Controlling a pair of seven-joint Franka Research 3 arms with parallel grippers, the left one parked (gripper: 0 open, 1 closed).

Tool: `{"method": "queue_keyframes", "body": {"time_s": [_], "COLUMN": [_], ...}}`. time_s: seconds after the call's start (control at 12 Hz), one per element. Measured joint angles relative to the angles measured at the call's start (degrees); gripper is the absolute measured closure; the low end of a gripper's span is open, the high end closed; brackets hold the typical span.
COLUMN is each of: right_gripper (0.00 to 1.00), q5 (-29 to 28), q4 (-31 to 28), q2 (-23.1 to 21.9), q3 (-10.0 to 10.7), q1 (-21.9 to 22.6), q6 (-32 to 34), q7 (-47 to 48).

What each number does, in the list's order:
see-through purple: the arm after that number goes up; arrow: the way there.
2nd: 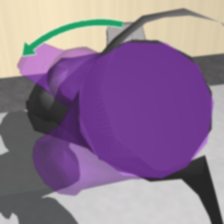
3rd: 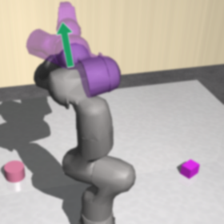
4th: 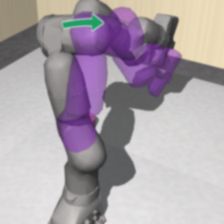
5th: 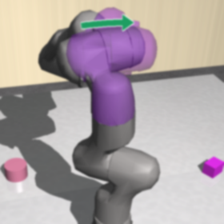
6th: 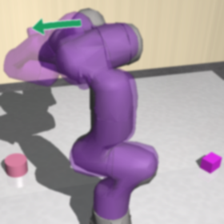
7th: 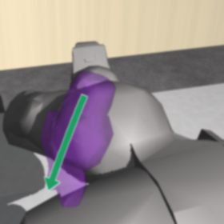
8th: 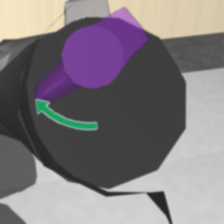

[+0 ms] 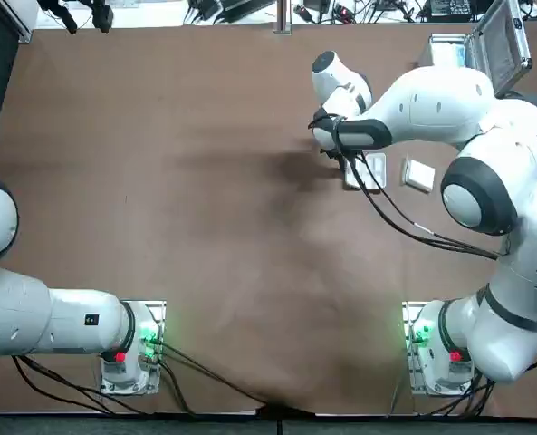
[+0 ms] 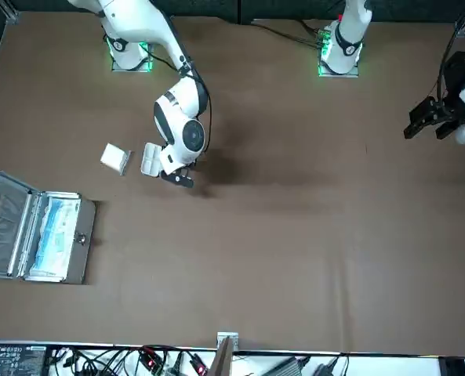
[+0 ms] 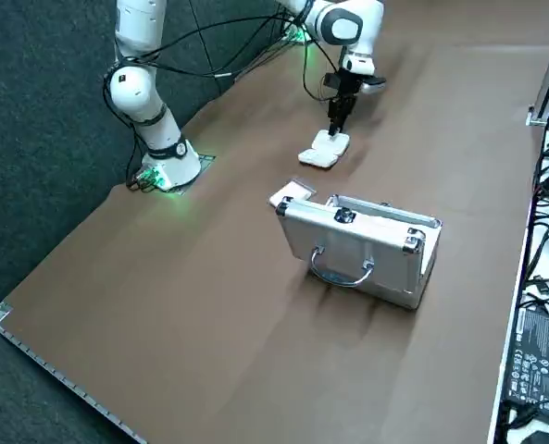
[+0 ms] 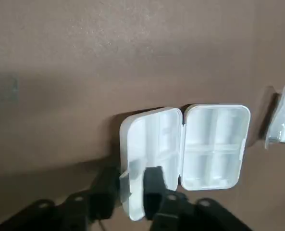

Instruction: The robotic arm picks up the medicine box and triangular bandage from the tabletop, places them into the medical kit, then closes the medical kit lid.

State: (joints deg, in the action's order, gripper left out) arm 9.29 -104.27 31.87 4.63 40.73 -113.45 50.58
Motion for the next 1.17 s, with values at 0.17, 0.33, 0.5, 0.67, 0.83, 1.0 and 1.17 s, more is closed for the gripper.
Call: {"method": "queue_keyframes", "body": {"time_s": [0.17, 0.33, 0.5, 0.67, 0.83, 1.0, 1.17], "right_gripper": [0.86, 0.97, 0.97, 0.97, 0.97, 0.97, 0.97], "q5": [0.0, 0.01, 0.06, 1.24, 3.38, 5.87, 6.38], "q4": [0.11, 0.64, 2.47, 5.84, 9.56, 14.44, 16.92], "q2": [0.01, 0.0, -0.07, -0.29, -0.74, -1.75, -2.22], "q3": [0.01, 0.1, 0.44, 1.12, 2.26, 5.12, 8.24], "q1": [0.0, 0.01, 0.0, 0.0, -0.07, -0.17, -0.24], "q6": [0.04, 0.08, 2.36, 7.86, 13.41, 19.16, 20.29], "q7": [0.95, 1.98, 2.68, 3.09, 3.15, 2.32, -0.99]}}
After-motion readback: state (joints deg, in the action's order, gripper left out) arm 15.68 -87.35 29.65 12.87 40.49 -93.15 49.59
